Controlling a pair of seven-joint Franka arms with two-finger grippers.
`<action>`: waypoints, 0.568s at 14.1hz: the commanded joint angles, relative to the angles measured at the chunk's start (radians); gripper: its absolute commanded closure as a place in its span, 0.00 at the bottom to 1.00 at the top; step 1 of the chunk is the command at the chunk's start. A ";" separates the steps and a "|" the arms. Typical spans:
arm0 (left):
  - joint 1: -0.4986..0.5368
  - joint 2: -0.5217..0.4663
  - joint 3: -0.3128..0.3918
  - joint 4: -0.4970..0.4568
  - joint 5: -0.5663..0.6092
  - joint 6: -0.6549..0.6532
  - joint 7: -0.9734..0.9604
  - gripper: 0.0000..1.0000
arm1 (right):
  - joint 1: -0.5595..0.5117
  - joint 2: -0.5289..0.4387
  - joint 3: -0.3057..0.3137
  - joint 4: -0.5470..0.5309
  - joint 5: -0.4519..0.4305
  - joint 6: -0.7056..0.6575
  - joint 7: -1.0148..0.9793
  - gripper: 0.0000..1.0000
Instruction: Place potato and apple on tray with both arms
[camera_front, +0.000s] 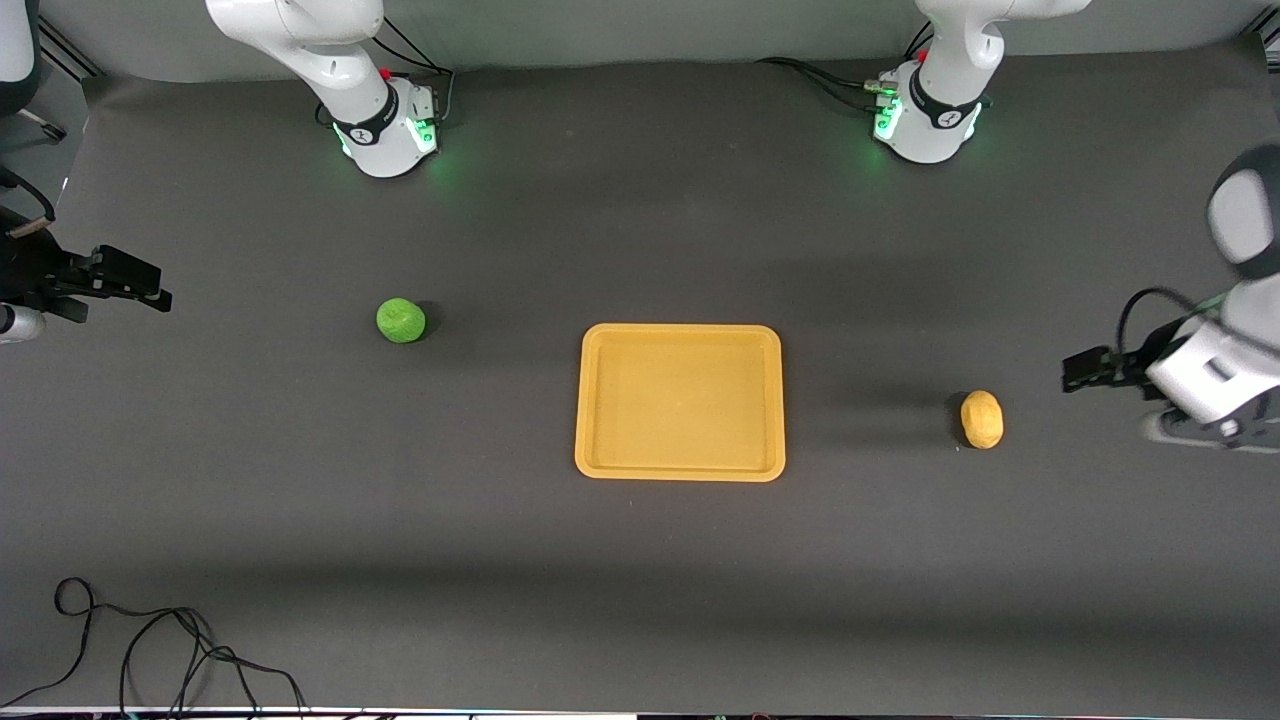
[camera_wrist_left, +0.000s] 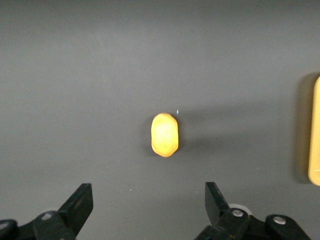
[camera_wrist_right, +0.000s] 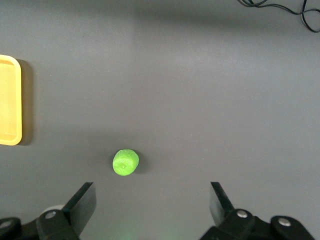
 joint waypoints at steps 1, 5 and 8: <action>-0.001 0.052 0.001 -0.044 -0.008 0.077 0.012 0.00 | -0.003 0.000 0.004 0.013 -0.011 -0.001 -0.015 0.00; -0.004 0.207 0.003 -0.049 -0.005 0.158 0.014 0.00 | -0.003 0.001 0.004 0.013 -0.011 -0.001 -0.015 0.00; -0.016 0.316 0.000 -0.046 -0.005 0.193 0.014 0.01 | -0.003 0.001 0.004 0.013 -0.011 -0.001 -0.015 0.00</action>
